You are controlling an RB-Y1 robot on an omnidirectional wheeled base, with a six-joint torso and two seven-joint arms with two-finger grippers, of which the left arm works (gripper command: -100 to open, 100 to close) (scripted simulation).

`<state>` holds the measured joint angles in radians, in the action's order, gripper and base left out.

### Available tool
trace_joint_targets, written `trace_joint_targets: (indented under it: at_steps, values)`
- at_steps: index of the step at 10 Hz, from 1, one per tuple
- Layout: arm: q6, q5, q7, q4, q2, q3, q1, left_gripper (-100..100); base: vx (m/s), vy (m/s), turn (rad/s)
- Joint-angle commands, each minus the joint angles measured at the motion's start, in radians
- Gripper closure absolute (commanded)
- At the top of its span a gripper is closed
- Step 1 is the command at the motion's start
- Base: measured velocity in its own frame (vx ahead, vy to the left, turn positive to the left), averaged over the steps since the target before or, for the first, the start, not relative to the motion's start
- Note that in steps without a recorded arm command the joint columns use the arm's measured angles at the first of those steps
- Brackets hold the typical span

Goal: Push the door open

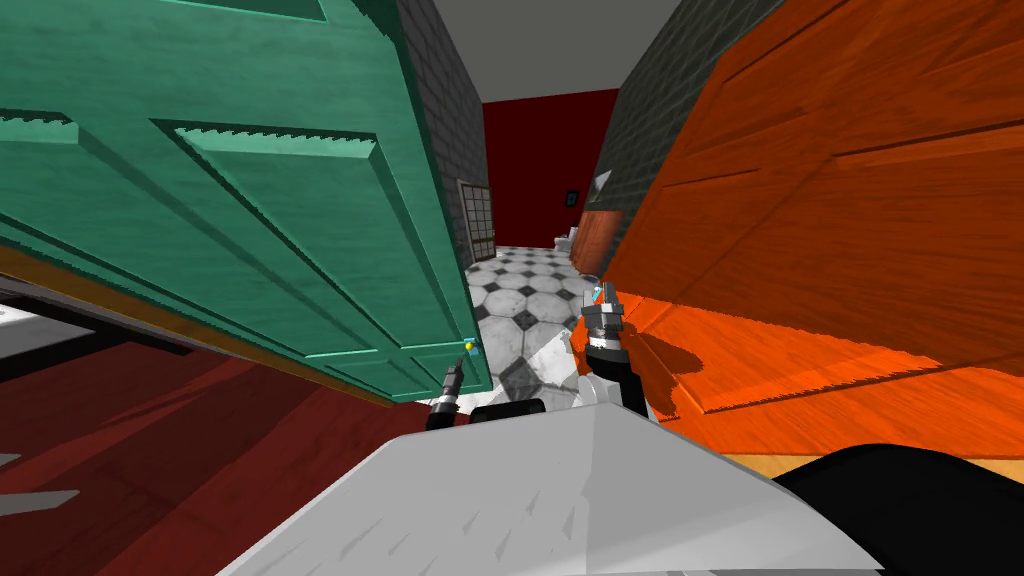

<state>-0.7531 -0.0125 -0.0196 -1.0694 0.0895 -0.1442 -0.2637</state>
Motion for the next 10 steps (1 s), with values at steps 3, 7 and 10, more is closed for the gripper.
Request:
trace_joint_targets:
  at_steps: [3,7,10]
  values:
    - [-0.006,-0.002,-0.007,-0.029,-0.008,-0.012,-0.032,-100,-0.221,-0.04,0.034]
    - [-0.011,-0.004,-0.005,-0.018,-0.01,-0.008,-0.025,-100,-0.02,-0.028,-0.001]
    - [-0.016,-0.006,0.0,0.002,-0.013,0.002,-0.004,-100,0.204,-0.009,-0.018]
